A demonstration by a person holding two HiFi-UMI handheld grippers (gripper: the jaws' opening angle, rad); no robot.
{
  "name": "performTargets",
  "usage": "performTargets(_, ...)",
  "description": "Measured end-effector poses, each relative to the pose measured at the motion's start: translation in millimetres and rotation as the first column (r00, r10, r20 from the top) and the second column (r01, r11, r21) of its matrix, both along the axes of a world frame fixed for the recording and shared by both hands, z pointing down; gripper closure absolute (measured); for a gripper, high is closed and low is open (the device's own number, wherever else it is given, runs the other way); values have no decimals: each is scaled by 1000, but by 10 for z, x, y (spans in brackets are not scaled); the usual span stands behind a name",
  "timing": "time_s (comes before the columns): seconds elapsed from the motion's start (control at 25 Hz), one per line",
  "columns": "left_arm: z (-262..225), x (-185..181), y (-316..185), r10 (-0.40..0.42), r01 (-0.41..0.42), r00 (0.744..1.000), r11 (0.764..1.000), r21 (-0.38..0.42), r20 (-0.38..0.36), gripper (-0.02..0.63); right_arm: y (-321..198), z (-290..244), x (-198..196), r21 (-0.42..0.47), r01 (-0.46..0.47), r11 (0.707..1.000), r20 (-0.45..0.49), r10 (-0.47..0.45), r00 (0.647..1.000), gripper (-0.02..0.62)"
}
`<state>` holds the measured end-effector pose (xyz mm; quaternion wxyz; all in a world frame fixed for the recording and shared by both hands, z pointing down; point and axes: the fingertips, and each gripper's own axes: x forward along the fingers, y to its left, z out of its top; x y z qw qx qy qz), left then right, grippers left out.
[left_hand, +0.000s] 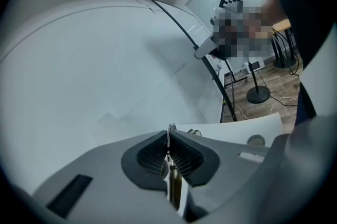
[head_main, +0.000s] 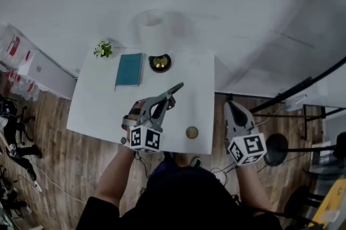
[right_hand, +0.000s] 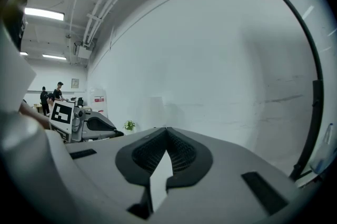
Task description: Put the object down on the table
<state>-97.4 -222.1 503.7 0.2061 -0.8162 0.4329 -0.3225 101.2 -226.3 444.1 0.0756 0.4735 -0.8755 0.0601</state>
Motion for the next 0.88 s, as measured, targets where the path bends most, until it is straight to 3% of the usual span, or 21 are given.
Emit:
performTargets(0.32,570,-208,-514,97,-101,994,990,-97,-47,594,-192,220,-295,-46,-94,994,-68,91,994,591)
performTargets(0.64,1381,-260,-851,165,-164,986,962,-220,-14,594,-185,417,-373,-89,-162,983,-130,150,980,591)
performTargets(0.88,1736,-183,-995,210,-199,978,949,-245,16,594,-83,544,-281,-125,-216,968,-163,194,967,591)
